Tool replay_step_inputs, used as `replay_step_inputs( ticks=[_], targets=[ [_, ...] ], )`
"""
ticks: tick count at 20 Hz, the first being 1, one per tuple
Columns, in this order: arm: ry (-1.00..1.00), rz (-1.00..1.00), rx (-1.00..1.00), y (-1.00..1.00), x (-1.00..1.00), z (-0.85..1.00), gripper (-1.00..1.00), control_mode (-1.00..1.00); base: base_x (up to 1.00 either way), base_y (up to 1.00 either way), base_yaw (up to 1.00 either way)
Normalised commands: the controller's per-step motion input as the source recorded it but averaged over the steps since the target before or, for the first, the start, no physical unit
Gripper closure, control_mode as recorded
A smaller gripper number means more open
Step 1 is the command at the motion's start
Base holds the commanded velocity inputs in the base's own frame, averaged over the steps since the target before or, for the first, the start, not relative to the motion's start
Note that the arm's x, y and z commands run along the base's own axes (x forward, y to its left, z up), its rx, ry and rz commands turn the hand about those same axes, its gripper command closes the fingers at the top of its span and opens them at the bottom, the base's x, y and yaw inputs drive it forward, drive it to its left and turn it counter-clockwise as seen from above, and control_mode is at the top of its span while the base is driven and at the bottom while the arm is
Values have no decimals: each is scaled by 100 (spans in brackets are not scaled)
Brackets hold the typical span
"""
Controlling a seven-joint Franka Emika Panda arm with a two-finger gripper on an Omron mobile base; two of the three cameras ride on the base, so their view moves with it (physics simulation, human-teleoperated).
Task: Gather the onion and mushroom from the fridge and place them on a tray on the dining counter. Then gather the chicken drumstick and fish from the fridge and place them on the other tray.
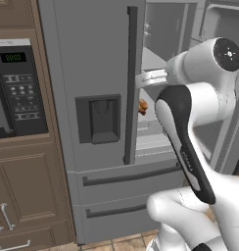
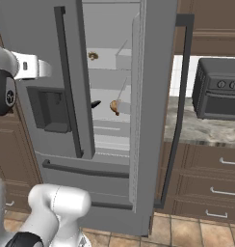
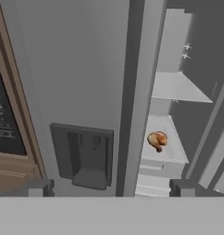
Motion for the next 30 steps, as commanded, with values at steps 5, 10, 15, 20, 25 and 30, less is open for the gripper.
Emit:
replay_step_inputs(
  ticks=[5, 10, 15, 20, 25, 30],
  targets=[
    [8, -2, 0, 4, 44, -1, -100, -100, 0, 0, 0],
    [9, -4, 0, 0, 57, -1, -100, -100, 0, 0, 0],
    [2, -2, 0, 0, 53, -9, -100, -100, 0, 0, 0],
    [-3, 0, 0, 0, 35, -23, -100, -100, 0, 0, 0],
    [-13, -1, 0, 0, 26, -20, -100, -100, 0, 0, 0],
    [-3, -4, 0, 0, 42, -14, -100, -100, 0, 0, 0]
  ],
)
